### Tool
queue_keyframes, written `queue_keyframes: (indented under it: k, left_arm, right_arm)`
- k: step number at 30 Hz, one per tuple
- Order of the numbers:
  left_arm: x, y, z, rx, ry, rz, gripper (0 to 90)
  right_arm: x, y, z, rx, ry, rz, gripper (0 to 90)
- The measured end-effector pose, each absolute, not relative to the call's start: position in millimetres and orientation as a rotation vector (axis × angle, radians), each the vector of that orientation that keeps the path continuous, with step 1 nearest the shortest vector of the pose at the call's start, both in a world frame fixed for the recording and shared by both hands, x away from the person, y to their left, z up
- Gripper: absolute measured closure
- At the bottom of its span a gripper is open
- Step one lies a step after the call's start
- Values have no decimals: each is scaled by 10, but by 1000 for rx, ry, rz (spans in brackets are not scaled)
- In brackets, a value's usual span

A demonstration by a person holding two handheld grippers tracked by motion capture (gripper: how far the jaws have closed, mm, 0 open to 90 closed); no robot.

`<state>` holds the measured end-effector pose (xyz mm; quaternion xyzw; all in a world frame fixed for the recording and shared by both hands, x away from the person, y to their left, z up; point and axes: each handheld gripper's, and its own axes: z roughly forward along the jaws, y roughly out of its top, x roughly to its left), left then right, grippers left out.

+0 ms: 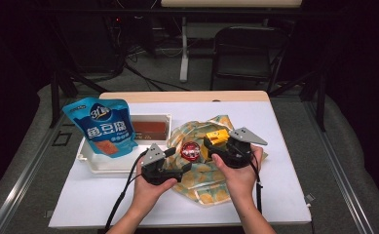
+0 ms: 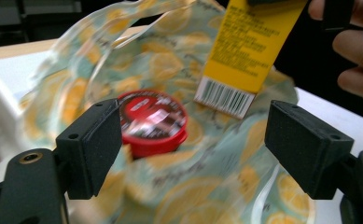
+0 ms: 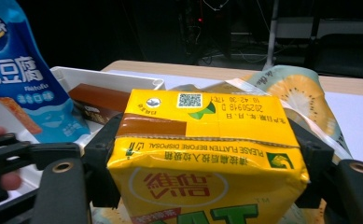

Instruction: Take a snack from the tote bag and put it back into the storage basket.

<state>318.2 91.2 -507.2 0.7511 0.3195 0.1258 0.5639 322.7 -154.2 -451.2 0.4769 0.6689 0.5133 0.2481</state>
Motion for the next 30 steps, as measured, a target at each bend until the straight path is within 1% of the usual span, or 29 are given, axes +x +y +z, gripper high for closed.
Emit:
queue_keyframes:
  k: [6,7,9,11,14,16,21,25,28,30]
  left_arm:
    - [3212,703,-5057,1769,698,302,199]
    - [3228,691,-5053,1781,666,269,201]
    - [3227,628,-5057,1771,678,303,210]
    - [3245,598,-5061,1773,647,294,226]
    - [3242,544,-5067,1772,640,315,239]
    - [3232,525,-5059,1784,622,315,294]
    - [3241,510,-5046,1784,614,280,307]
    - [3245,511,-5042,1771,620,275,357]
    - [3251,510,-5026,1766,629,288,357]
    - [3258,521,-5005,1774,612,274,362]
  right_arm:
    - [3170,-1502,-4465,1284,1838,1429,285]
    - [3158,-1492,-4457,1282,1844,1427,285]
    - [3136,-1469,-4446,1274,1844,1433,285]
    - [3118,-1444,-4434,1266,1851,1440,285]
    - [3090,-1409,-4415,1260,1861,1447,285]
    - [3074,-1384,-4405,1251,1869,1452,285]
    - [3041,-1313,-4407,1235,1892,1458,285]
    - [3015,-1261,-4398,1222,1910,1464,285]
    - [3006,-1236,-4399,1220,1920,1476,284]
    - [2999,-1220,-4404,1221,1925,1482,284]
